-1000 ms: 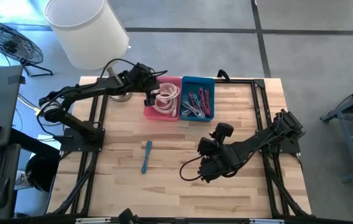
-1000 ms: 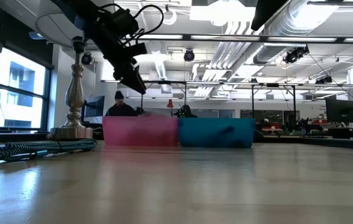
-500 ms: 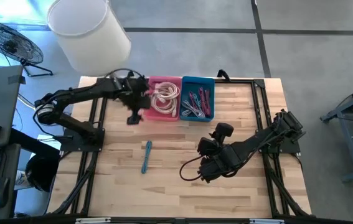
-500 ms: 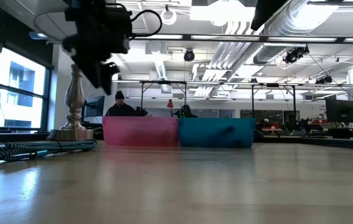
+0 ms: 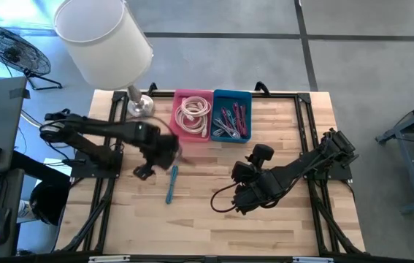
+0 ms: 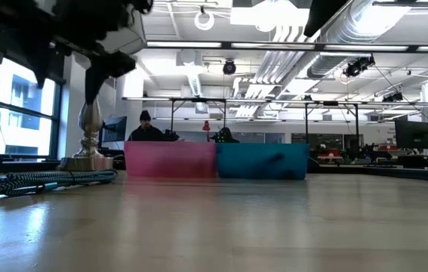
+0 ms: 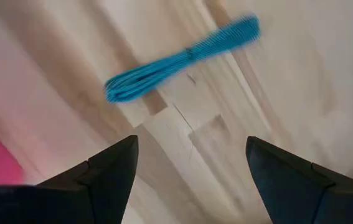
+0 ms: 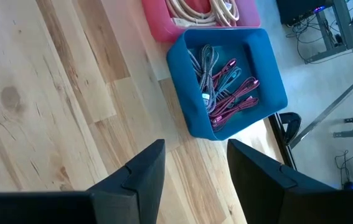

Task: Pick & Place USB Port
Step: Put the blue charger cable into the blue bin

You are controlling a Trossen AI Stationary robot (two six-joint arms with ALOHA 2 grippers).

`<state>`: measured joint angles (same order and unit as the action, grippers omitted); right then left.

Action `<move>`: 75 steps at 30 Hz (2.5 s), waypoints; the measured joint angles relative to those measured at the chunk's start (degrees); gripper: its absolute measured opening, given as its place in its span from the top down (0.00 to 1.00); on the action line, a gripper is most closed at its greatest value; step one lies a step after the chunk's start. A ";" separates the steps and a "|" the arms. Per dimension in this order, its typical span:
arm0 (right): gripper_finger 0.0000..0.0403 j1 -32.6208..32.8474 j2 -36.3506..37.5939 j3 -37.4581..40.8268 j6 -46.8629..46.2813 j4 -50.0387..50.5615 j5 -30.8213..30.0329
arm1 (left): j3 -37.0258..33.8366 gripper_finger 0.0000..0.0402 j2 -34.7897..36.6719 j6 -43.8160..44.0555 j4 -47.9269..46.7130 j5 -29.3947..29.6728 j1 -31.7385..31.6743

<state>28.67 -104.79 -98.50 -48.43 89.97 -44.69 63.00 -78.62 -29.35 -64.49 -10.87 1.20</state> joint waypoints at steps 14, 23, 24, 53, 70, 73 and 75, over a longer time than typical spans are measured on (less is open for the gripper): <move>0.59 0.00 0.00 0.00 -0.01 -1.76 4.88 | -0.04 0.27 -0.07 -21.66 7.68 19.52 17.95; 0.59 0.00 0.00 0.02 2.16 -2.65 7.76 | -0.09 0.27 -5.83 -28.70 9.94 19.41 21.18; 0.59 0.00 0.00 0.00 2.14 -2.90 7.95 | -0.09 0.27 -7.08 -29.61 10.39 19.66 21.49; 0.59 -1.25 0.00 0.04 3.91 -9.53 8.04 | 0.10 0.52 -26.98 -42.78 20.76 21.46 20.27; 0.59 -1.25 0.00 0.04 5.62 -9.46 7.69 | 12.26 0.96 -22.99 -20.97 5.20 42.11 23.93; 0.59 -1.25 0.00 0.04 6.52 -9.30 7.65 | 15.08 0.96 -18.82 -15.18 4.42 42.64 26.19; 0.59 -1.02 0.00 0.04 7.37 -9.22 7.63 | 15.65 0.96 -15.14 -13.13 3.96 43.85 28.40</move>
<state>27.64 -104.79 -98.45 -41.05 80.75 -37.06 78.66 -93.76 -42.47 -60.53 32.98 29.60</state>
